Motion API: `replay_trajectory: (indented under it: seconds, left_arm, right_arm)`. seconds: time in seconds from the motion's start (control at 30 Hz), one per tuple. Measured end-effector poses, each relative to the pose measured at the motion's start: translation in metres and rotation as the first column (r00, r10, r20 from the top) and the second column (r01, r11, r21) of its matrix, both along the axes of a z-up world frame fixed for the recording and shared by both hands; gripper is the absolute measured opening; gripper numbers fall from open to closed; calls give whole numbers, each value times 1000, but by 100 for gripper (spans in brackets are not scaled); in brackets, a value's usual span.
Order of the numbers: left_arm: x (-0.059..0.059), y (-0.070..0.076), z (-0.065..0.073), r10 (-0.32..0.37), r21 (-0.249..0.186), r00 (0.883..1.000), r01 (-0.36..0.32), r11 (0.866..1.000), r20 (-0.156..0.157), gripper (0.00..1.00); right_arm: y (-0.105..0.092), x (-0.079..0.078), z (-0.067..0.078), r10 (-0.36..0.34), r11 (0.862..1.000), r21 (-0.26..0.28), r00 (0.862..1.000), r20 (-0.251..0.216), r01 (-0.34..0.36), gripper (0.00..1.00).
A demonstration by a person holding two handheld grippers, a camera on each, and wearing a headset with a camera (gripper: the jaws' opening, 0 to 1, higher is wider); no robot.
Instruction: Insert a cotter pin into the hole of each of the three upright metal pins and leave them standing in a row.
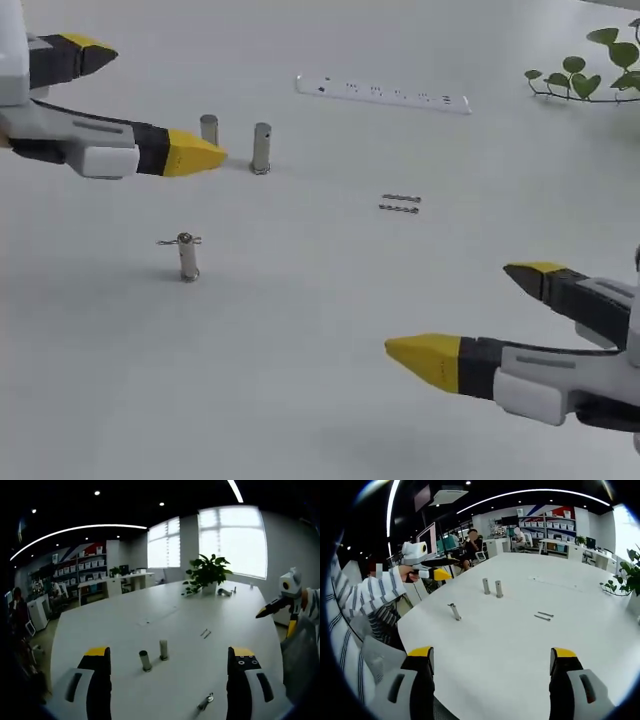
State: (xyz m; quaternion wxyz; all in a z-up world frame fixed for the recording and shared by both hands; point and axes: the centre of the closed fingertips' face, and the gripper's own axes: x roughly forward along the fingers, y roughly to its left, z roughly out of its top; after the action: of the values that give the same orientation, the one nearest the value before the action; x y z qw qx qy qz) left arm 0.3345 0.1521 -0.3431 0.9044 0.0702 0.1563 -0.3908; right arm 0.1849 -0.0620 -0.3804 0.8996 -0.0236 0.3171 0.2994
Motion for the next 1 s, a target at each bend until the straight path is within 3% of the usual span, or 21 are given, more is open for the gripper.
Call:
replay_trajectory:
  seconds: [0.57, 0.83, 1.0]
  left_arm:
    - [28, -9, -36, -54, 46, 996, 58, 997, -76, 89]
    - [43, -7, -47, -43, 53, 995, 47, 997, -86, 85]
    - [60, 0, -56, -26, 43, 996, 30, 999, -91, 82]
  right_arm:
    - [-1, -2, -1, -29, 999, -20, 999, -14, 28, 94]
    - [2, -3, -2, -28, 999, -29, 999, -16, 28, 93]
    - [3, -5, -3, -30, 999, -41, 999, -23, 29, 93]
